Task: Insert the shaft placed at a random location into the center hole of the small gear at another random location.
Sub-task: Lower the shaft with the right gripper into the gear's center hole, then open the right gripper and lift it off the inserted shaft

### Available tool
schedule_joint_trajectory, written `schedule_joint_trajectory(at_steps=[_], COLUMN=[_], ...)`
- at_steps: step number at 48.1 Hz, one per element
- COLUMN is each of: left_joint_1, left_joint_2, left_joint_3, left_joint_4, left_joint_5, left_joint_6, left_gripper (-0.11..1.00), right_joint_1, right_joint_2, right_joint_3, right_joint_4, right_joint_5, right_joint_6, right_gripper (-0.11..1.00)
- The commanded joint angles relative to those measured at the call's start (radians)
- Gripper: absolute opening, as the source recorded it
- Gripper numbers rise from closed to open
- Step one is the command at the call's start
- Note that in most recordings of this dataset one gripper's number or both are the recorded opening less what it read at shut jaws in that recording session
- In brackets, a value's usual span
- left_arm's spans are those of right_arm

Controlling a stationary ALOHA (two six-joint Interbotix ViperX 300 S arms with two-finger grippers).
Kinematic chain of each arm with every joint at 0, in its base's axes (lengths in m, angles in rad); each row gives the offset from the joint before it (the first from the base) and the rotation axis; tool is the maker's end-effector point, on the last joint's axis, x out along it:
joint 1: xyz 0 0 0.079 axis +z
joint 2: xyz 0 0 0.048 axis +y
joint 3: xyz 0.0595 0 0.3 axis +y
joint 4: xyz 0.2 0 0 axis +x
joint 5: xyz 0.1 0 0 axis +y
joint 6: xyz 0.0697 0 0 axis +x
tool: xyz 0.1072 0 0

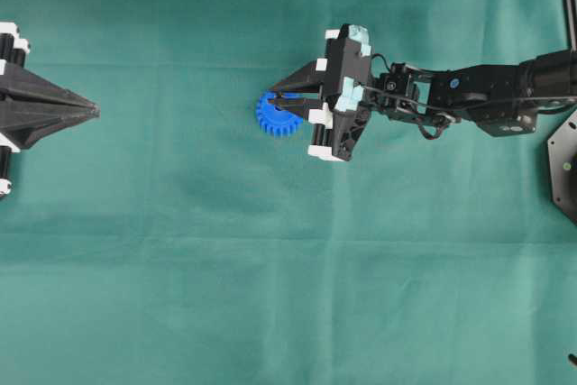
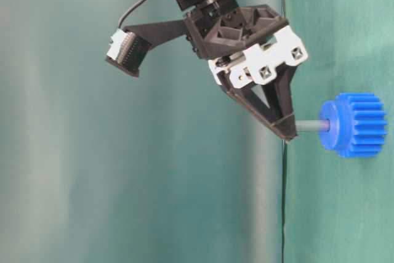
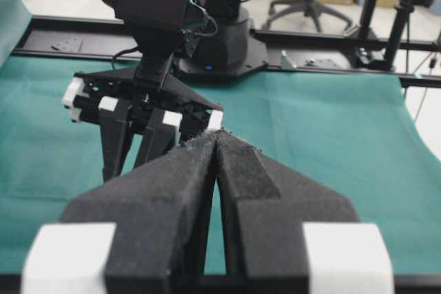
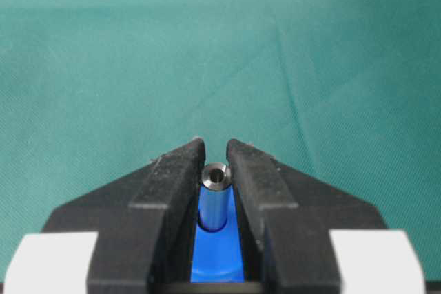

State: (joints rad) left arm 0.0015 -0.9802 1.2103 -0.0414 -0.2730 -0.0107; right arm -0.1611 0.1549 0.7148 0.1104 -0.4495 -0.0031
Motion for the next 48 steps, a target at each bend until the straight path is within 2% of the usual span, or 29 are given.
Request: schedule_joint_trajectory(at_steps=[1,19,48], left_joint_1=[0.0,0.0,0.0], left_joint_2=[0.005,0.005,0.005], left_joint_3=[-0.011,-0.011,-0.011], left_joint_4=[-0.002,-0.002,-0.003], left_joint_5=[-0.005,-0.005,-0.005], left_joint_6=[-0.002,-0.002,-0.002], left_gripper=[-0.01,-0.01,-0.01], right_joint_1=[0.0,0.0,-0.002], right_joint_2=[-0.002,0.08,0.084], right_joint_3=[-0.02,-0.034,-0.032], right_joint_4=[0.002,0.008,0.012], right_joint_5=[-0.011,-0.041,-0.008], right_joint_6=[0.002,0.006,0.014], right_gripper=[0.17,0.17,0.17])
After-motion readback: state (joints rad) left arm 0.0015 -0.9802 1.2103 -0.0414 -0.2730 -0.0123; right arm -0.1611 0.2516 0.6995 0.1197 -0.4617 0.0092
